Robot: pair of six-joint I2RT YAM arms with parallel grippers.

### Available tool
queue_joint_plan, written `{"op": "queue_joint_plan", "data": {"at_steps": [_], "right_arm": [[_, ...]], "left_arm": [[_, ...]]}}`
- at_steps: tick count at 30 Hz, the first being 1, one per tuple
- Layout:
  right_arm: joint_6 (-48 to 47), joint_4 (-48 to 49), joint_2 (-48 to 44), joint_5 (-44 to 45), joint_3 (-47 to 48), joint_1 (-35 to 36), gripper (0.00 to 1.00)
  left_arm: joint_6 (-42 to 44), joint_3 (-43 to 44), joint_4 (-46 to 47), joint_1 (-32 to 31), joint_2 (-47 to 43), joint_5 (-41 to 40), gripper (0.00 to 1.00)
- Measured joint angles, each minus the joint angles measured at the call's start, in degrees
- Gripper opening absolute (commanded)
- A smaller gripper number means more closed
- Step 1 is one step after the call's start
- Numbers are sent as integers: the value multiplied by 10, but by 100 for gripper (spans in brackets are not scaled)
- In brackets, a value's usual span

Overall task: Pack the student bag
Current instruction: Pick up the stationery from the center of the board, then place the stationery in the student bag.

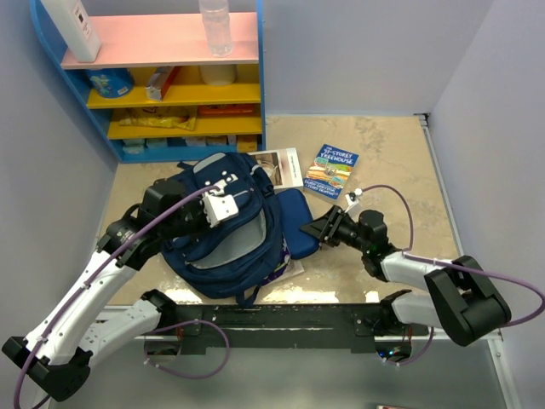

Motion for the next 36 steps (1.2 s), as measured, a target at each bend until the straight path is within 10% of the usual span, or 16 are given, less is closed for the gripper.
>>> {"op": "queue_joint_plan", "data": {"at_steps": [7, 19, 36], "right_arm": [[-28, -103, -37, 2, 18, 1, 16], [-132, -411, -145, 69, 208, -1, 0], [-86, -480, -192, -11, 214, 31, 0]], "left_arm": [[0, 0, 0, 0, 0, 0, 0], [0, 0, 2, 0, -2, -3, 0], [-1, 0, 16, 3, -3, -40, 0]]}}
